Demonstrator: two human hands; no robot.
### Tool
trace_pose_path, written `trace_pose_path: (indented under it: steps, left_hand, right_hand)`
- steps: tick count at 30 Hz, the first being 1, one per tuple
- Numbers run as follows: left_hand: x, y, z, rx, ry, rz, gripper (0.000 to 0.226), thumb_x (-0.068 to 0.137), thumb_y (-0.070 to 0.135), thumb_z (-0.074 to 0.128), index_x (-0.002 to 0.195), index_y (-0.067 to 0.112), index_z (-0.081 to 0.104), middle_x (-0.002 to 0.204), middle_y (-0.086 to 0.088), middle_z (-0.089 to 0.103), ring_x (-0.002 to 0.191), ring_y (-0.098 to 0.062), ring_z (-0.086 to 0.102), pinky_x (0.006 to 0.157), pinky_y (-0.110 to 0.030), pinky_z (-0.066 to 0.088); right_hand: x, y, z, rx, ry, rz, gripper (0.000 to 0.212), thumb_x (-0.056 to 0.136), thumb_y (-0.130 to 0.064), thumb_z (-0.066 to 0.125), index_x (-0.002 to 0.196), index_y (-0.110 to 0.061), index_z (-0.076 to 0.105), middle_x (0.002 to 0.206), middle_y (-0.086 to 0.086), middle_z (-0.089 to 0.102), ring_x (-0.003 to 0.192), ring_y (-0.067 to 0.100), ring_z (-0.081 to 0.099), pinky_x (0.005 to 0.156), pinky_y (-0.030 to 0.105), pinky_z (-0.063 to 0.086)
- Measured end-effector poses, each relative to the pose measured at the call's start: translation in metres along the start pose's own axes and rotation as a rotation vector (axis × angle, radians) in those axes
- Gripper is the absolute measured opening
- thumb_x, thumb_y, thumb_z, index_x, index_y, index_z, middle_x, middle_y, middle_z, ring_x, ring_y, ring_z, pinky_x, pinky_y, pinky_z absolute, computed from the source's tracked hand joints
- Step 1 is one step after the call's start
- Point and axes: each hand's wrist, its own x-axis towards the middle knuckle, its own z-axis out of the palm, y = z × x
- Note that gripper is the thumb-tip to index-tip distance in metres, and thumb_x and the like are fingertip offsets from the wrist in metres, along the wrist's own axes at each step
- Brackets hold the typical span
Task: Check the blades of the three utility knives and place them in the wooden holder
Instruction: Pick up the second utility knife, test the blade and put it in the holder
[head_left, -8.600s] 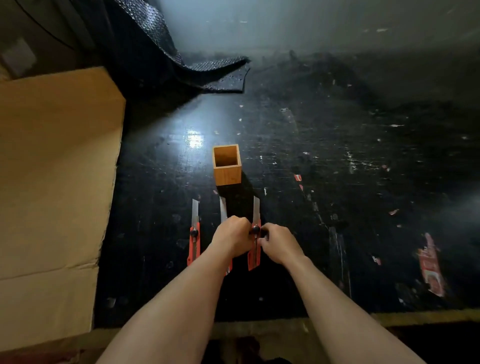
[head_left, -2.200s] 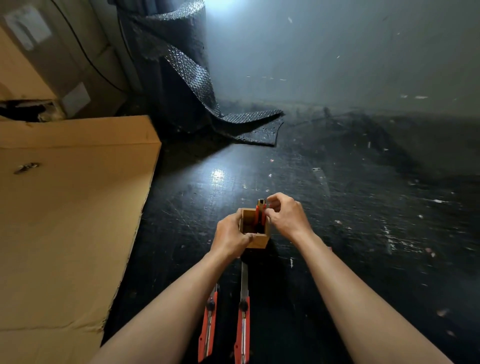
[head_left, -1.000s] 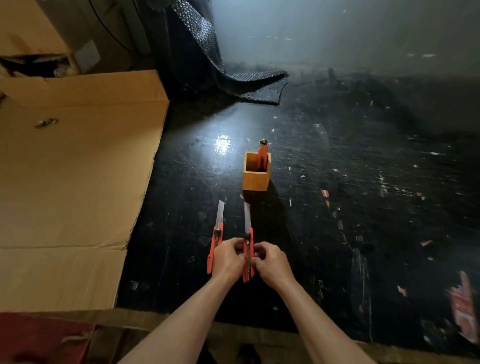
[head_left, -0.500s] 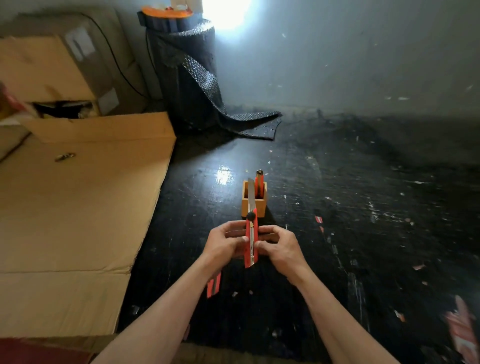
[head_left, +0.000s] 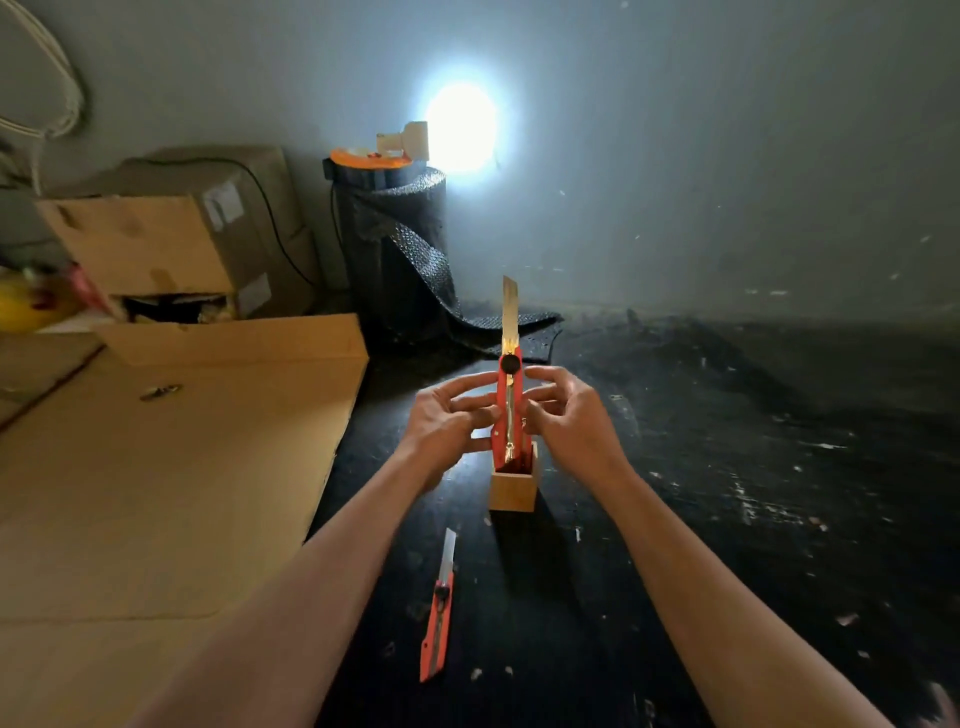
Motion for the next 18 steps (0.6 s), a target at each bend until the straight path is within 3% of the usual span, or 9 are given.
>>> trace_pose_path:
  steps: [3, 6, 10, 13, 18]
  left_hand:
    - [0.004, 0.013, 0.004, 0.022, -0.022, 0.025, 0.044, 0.091, -0.016, 0.062, 0.125, 0.010, 0.070, 0.102, -0.010, 0.082, 0.089, -0.025, 0.080, 0.069, -0.039, 0.066]
    - [0.005, 0.021, 0.008, 0.028, -0.031, 0.044, 0.047, 0.090, -0.019, 0.059, 0.125, 0.008, 0.071, 0.100, -0.011, 0.082, 0.086, -0.025, 0.080, 0.064, -0.036, 0.064]
    - [0.005, 0.025, 0.010, -0.010, -0.043, 0.062, 0.044, 0.089, -0.017, 0.064, 0.125, 0.008, 0.071, 0.106, -0.017, 0.080, 0.090, -0.031, 0.078, 0.066, -0.039, 0.065]
    - [0.007, 0.027, 0.008, -0.040, -0.031, 0.060, 0.044, 0.089, -0.015, 0.065, 0.124, 0.010, 0.072, 0.103, -0.010, 0.082, 0.089, -0.027, 0.080, 0.065, -0.037, 0.065]
    - [0.011, 0.027, 0.005, -0.056, -0.022, 0.029, 0.044, 0.089, -0.014, 0.066, 0.124, 0.011, 0.072, 0.101, -0.006, 0.082, 0.089, -0.023, 0.081, 0.065, -0.037, 0.065]
  right_hand:
    - [0.014, -0.017, -0.005, -0.206, 0.077, -0.119, 0.038, 0.097, -0.019, 0.063, 0.133, -0.029, 0.058, 0.112, -0.009, 0.067, 0.094, 0.003, 0.064, 0.079, 0.015, 0.053]
    - [0.021, -0.031, -0.010, -0.320, 0.117, -0.183, 0.032, 0.098, -0.019, 0.061, 0.129, -0.026, 0.062, 0.122, -0.003, 0.067, 0.100, 0.003, 0.056, 0.076, 0.004, 0.039]
    - [0.017, -0.035, -0.013, -0.329, 0.112, -0.162, 0.025, 0.096, -0.022, 0.063, 0.120, -0.021, 0.068, 0.119, -0.002, 0.068, 0.098, 0.004, 0.058, 0.082, 0.011, 0.046]
    - [0.010, -0.027, -0.010, -0.350, 0.059, -0.140, 0.023, 0.094, -0.023, 0.066, 0.117, -0.019, 0.069, 0.116, -0.002, 0.069, 0.097, 0.004, 0.059, 0.074, 0.006, 0.041]
    - [0.001, -0.017, -0.006, -0.277, 0.046, -0.100, 0.023, 0.092, -0.022, 0.069, 0.115, -0.020, 0.069, 0.115, -0.005, 0.071, 0.098, 0.002, 0.059, 0.073, 0.006, 0.040]
